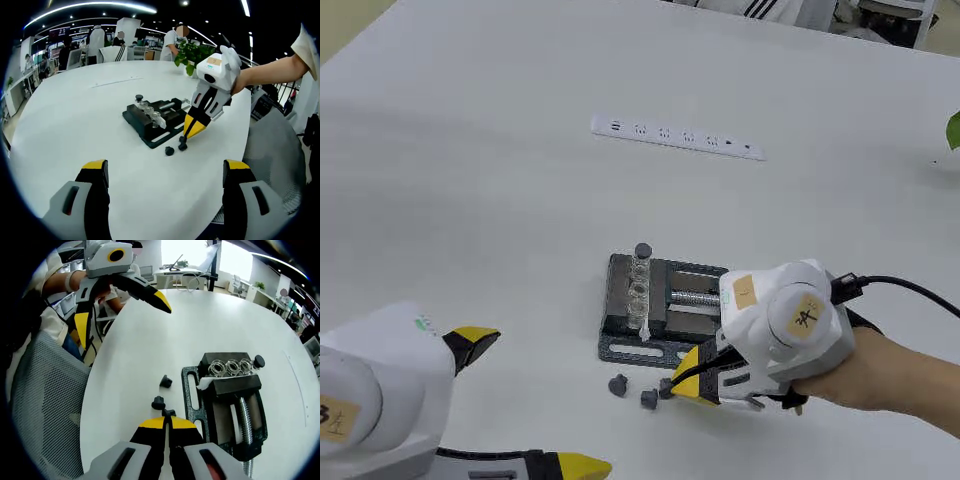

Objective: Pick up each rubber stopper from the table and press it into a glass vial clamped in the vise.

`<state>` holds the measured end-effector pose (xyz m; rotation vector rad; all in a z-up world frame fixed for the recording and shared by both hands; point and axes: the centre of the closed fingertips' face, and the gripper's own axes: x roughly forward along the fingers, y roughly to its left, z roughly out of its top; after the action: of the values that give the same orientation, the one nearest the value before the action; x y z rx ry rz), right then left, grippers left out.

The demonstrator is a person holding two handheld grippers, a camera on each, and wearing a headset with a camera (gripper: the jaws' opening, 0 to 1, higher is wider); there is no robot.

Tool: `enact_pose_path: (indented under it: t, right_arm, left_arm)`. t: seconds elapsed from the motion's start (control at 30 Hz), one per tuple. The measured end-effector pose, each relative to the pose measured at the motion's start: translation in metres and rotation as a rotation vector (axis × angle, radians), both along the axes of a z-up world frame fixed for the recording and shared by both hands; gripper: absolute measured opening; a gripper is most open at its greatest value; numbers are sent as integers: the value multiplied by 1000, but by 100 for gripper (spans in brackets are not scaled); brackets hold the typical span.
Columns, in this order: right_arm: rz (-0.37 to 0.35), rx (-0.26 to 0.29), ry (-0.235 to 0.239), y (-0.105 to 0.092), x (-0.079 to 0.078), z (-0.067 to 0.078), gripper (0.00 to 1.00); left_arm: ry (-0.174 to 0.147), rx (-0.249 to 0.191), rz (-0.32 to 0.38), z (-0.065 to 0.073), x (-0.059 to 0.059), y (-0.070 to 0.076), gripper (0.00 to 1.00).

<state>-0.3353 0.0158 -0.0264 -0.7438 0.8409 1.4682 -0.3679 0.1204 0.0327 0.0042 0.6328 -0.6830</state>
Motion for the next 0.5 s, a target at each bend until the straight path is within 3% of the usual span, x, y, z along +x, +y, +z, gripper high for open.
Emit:
enact_pose_path:
  t: [0.1,0.23,0.3,0.5]
  right_arm:
    - [-40,6,22,0,1,0,0]
    - [-111,28,58,-1,3,0,0]
    - [-181,55,92,-1,6,2,0]
    - [-378,186,199,2,15,32,0]
  left_arm:
    - [-28,-1,7,4,2,-2,92]
    - [-30,-4,4,4,2,-4,92]
    - [-38,-5,2,6,2,-5,91]
    - [-66,-8,3,10,3,-5,89]
